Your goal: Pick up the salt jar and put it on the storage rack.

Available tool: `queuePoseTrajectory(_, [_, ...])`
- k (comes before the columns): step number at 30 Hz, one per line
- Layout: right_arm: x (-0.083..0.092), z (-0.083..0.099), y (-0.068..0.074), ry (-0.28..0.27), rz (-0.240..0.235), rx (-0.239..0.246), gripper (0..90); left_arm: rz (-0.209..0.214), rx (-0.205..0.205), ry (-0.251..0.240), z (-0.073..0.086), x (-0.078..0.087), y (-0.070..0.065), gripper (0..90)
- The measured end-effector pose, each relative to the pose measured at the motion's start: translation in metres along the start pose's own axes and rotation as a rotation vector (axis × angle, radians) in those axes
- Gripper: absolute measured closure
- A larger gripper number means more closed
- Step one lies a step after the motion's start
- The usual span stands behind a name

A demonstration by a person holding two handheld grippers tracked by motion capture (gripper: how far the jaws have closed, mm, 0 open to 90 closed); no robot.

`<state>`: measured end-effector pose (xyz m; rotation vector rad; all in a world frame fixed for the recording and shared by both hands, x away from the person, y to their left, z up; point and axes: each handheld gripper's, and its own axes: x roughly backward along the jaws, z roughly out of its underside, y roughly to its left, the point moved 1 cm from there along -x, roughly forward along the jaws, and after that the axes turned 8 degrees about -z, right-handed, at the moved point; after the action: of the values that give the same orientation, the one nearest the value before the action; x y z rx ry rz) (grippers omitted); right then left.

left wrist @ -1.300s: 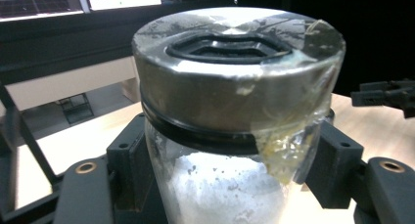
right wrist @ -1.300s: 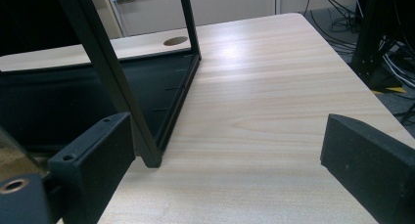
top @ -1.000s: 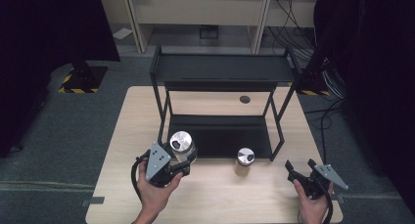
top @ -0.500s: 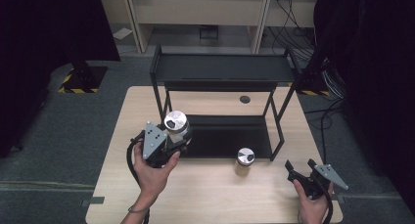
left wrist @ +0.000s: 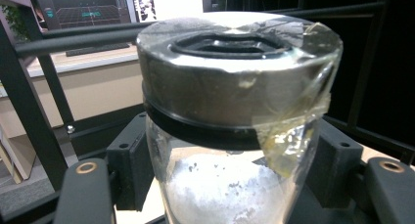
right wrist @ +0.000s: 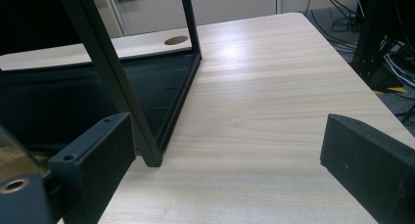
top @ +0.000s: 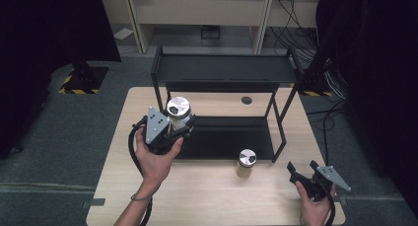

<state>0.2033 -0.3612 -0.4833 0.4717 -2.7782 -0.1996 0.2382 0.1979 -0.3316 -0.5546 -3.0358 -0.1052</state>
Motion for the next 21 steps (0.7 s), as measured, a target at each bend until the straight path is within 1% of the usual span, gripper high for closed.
queuePoseTrajectory(10, [0.0, 0.0, 0.0, 0.003, 0.0, 0.002, 6.4, -0.01, 0.006, 0.001, -0.017, -0.006, 0.004, 30.5])
queuePoseTrajectory(21, [-0.001, -0.001, 0.001, 0.007, 0.001, 0.007, 6.5, -0.015, -0.002, -0.01, -0.035, -0.009, 0.006, 30.5])
